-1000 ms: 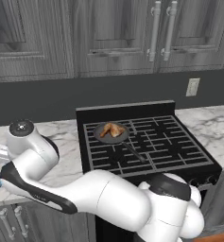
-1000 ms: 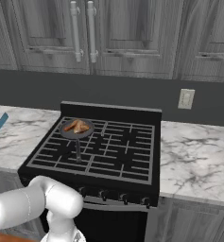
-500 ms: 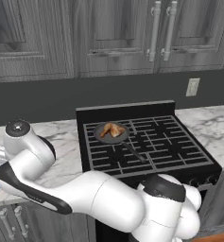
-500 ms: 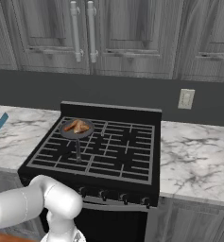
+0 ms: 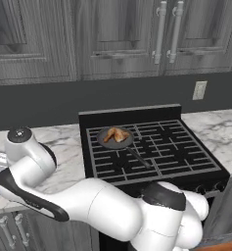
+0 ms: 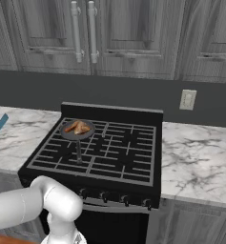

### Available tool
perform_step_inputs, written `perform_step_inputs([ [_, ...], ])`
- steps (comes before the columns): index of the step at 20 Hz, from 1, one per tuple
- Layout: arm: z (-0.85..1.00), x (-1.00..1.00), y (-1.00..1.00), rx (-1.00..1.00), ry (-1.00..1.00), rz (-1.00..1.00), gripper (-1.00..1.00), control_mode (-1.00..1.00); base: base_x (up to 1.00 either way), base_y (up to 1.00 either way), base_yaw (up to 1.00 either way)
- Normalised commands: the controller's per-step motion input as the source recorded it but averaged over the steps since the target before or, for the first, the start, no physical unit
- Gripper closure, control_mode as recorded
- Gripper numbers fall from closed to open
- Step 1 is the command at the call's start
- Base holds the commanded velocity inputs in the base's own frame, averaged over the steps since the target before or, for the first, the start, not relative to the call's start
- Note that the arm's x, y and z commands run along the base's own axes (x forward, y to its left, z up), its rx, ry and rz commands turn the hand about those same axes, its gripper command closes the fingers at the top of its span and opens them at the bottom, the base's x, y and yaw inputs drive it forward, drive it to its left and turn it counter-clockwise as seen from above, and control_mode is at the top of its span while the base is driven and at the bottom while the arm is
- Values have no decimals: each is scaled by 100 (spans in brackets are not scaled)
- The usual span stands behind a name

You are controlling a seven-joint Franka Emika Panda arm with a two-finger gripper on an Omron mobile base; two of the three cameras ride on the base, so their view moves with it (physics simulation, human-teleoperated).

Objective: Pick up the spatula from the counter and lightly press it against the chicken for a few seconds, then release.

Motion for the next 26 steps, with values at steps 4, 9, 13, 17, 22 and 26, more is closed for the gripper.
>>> perform_step_inputs([
  [4, -9, 16, 8, 0, 4, 0, -100, -100, 0, 0, 0],
  [9, -4, 22, 14, 0, 3, 0, -100, -100, 0, 0, 0],
  [13, -8, 18, 13, 0, 3, 0, -100, -100, 0, 0, 0],
  [17, -12, 9, 7, 0, 4, 0, -100, -100, 0, 0, 0],
  [22, -16, 4, 10, 0, 3, 0, -100, -100, 0, 0, 0],
  [26, -15, 1, 9, 0, 2, 0, -100, -100, 0, 0, 0],
])
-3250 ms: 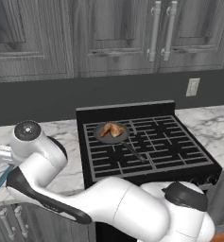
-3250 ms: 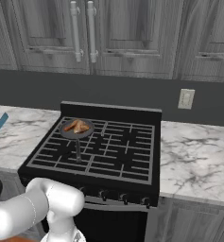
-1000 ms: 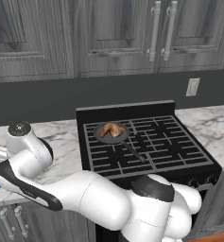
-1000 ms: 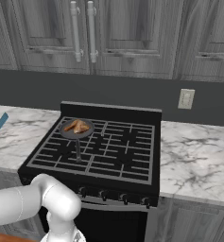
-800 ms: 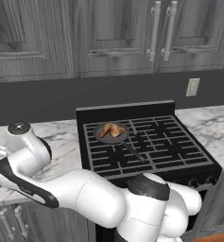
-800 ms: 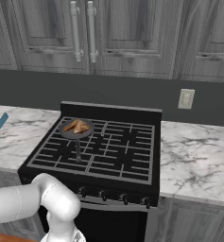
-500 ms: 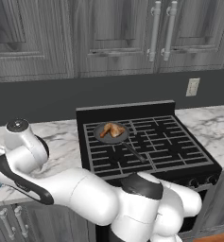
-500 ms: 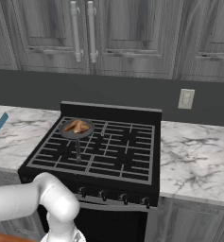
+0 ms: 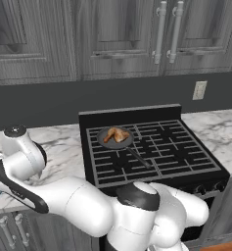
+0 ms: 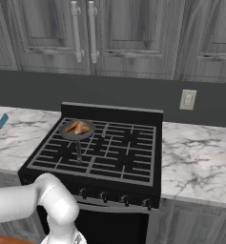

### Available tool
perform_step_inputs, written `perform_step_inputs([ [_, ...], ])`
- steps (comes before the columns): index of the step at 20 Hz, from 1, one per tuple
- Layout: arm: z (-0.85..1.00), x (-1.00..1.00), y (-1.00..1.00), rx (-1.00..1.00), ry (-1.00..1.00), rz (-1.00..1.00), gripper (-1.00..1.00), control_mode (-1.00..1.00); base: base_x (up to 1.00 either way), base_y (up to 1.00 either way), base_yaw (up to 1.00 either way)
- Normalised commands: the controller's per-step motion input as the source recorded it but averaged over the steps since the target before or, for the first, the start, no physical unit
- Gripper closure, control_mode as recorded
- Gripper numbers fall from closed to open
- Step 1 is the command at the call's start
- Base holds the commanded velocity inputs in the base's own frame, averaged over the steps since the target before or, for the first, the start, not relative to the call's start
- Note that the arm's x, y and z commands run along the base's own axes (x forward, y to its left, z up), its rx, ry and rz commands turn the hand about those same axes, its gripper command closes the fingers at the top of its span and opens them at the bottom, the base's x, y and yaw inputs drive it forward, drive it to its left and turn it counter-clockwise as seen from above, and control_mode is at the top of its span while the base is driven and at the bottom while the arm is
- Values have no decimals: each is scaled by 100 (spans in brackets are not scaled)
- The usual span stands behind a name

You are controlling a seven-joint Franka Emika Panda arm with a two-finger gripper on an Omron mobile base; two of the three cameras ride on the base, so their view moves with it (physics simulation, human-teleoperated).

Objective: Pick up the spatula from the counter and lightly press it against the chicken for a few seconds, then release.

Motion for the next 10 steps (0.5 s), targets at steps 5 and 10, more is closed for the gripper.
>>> perform_step_inputs([
  [5, -12, 3, 8, 0, 2, 0, -100, -100, 0, 0, 0],
  [10, -11, 0, 4, 0, 1, 0, -100, -100, 0, 0, 0],
])
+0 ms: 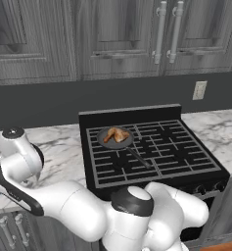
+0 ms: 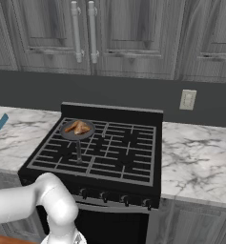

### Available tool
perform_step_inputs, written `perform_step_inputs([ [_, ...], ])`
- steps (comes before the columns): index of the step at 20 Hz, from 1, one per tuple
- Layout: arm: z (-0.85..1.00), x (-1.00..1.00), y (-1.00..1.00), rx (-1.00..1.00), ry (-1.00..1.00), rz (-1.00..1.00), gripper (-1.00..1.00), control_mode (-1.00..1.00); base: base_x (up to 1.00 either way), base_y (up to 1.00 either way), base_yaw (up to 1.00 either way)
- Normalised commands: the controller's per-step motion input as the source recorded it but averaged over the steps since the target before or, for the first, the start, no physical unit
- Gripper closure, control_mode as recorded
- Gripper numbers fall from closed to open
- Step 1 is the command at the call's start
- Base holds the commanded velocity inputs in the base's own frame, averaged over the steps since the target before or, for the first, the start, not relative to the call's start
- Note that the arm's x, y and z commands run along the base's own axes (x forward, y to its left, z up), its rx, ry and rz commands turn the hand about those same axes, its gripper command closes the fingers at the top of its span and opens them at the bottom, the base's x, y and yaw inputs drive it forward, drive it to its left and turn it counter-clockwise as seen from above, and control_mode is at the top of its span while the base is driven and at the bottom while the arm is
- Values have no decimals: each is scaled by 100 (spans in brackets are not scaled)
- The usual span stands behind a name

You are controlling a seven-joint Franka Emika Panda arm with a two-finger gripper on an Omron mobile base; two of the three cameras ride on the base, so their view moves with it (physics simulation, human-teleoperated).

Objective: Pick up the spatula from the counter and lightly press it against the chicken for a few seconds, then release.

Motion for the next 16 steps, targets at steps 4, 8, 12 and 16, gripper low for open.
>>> perform_step_inputs([
  [4, -14, 0, 5, 0, 2, 0, -100, -100, 0, 0, 0],
  [8, -12, 0, 4, 0, 2, 0, -100, -100, 0, 0, 0],
  [12, -8, 3, 0, 0, 3, 0, -100, -100, 0, 0, 0],
  [16, -6, 8, 3, 0, 4, 0, -100, -100, 0, 0, 0],
])
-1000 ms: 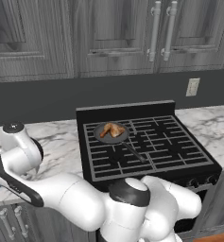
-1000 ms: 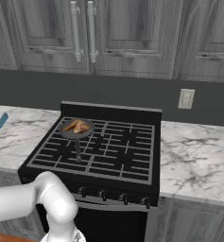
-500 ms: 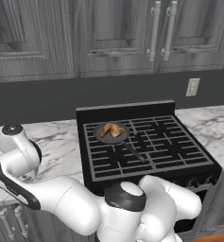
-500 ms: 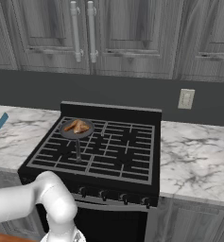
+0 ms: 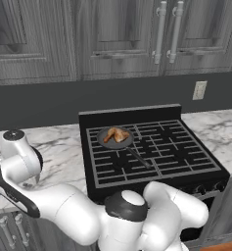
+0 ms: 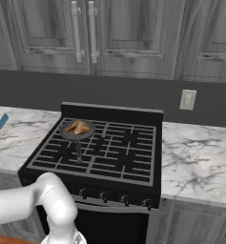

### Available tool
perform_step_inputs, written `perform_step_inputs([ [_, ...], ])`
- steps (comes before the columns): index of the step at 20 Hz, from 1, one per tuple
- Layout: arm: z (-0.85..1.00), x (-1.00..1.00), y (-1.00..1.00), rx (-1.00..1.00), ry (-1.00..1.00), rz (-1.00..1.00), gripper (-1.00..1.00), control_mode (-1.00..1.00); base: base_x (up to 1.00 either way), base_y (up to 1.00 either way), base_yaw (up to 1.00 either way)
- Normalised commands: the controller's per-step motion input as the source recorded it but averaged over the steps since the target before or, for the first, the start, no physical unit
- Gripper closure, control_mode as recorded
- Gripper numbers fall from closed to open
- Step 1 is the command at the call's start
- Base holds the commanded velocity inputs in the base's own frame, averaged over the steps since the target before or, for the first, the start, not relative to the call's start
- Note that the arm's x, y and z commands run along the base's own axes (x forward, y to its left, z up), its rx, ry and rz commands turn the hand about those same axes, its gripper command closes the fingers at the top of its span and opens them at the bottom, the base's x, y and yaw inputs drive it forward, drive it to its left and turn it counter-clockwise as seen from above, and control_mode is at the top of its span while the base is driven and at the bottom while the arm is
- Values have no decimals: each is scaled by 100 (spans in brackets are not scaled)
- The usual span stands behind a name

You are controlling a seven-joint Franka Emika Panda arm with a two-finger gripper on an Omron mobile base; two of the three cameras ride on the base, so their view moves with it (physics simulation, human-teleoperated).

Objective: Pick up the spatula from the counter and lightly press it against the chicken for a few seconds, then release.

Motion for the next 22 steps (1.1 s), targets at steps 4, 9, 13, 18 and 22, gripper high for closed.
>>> perform_step_inputs([
  [4, -8, 9, 6, 0, 4, 0, -100, -100, 0, 0, 0],
  [9, -11, 11, 13, 0, 5, 0, -100, -100, 0, 0, 0],
  [13, -9, 15, 17, -1, 5, 0, -100, -100, 0, 0, 0],
  [18, -6, 14, 17, -2, 3, 0, -100, -100, 0, 0, 0],
  [22, -6, 12, 15, -2, 2, 0, -100, -100, 0, 0, 0],
])
